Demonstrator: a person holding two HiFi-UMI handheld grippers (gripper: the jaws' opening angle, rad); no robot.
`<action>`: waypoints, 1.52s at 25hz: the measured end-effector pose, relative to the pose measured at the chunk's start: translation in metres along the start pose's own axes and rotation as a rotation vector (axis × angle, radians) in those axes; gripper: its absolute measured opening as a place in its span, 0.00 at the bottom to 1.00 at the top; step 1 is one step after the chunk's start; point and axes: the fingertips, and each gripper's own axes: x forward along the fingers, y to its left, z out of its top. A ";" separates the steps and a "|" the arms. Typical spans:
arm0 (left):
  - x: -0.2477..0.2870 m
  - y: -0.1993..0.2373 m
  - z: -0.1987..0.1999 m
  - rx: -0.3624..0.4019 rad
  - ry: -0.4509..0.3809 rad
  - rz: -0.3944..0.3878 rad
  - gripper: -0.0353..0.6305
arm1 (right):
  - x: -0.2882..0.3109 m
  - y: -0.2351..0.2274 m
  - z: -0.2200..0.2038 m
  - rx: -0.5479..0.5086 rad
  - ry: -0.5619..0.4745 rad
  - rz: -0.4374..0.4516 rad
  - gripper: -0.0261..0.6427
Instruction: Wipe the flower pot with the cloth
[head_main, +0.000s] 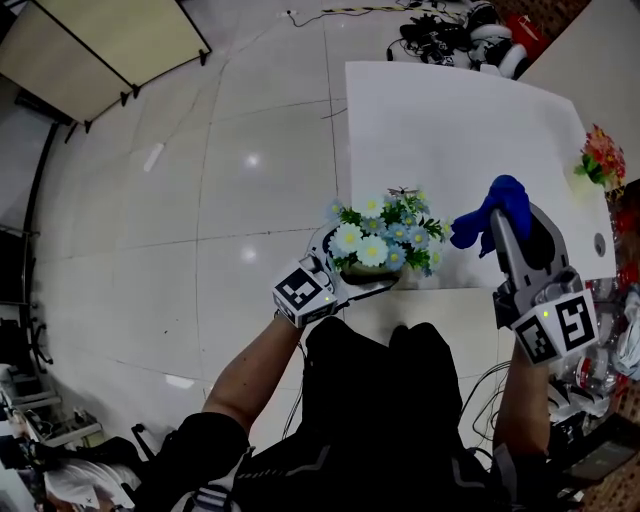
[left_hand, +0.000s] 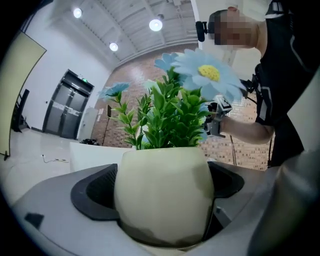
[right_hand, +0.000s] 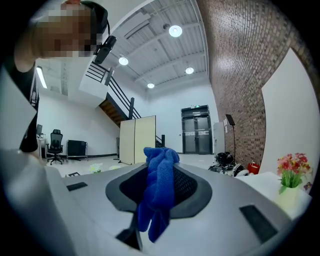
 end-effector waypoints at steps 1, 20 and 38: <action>0.000 -0.001 -0.002 0.005 0.003 -0.004 0.90 | 0.001 0.000 -0.001 0.001 0.001 0.000 0.19; 0.005 -0.013 -0.026 0.158 0.021 -0.065 0.90 | 0.009 0.003 -0.020 0.042 0.054 0.011 0.19; -0.111 -0.020 0.156 0.103 0.025 0.248 0.84 | 0.012 0.014 0.090 0.117 0.057 0.046 0.19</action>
